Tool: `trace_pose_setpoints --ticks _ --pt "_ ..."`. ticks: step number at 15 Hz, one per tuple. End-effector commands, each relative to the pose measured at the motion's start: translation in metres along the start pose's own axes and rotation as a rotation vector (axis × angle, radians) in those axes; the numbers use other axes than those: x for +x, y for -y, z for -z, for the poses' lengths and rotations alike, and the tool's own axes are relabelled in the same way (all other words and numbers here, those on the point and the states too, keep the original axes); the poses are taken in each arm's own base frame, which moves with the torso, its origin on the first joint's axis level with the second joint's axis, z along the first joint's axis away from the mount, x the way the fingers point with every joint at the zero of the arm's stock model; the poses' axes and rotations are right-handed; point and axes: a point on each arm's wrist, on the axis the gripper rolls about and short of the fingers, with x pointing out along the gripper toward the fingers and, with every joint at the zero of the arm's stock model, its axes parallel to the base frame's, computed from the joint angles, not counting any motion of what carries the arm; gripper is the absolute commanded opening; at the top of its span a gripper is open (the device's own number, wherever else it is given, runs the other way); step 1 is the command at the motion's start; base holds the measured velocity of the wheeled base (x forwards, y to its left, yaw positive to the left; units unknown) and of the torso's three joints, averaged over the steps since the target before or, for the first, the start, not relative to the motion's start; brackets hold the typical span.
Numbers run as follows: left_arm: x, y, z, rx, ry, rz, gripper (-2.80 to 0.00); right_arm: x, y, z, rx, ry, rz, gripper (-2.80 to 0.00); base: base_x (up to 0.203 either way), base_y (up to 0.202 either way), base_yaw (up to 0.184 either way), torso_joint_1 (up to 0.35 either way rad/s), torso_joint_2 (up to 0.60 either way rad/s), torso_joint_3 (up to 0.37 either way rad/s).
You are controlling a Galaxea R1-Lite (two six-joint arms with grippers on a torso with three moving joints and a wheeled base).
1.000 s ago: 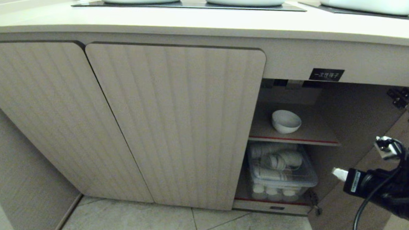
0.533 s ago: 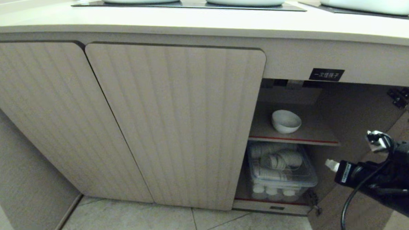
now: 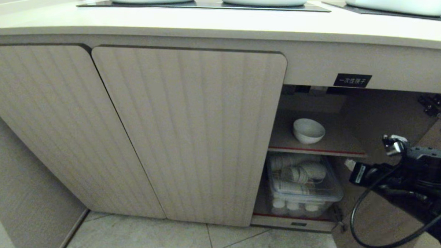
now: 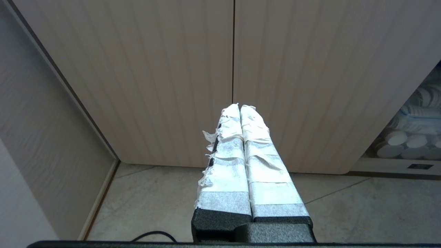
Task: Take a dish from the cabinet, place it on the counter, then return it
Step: Take the bowl from the cabinet
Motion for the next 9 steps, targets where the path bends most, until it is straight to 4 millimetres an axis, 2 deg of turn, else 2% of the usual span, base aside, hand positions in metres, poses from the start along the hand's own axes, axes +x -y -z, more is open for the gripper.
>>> trace_pose_setpoints --ticks 1,4,9 --pt "0.0 0.0 0.0 0.0 0.001 0.0 -2.8 0.016 0.008 0.005 -0.008 -0.01 0.021 -2.8 0.0 0.0 0.0 0.0 0.0 0.0" --pt "0.0 0.0 0.0 0.0 0.0 0.0 -2.8 0.037 0.01 -0.009 -0.023 0.038 0.019 -2.8 0.0 0.0 0.0 0.0 0.0 0.0" --pt "0.0 0.0 0.0 0.0 0.0 -0.001 -2.8 0.055 0.007 -0.032 -0.026 0.07 0.013 -2.8 0.0 0.0 0.0 0.0 0.0 0.0"
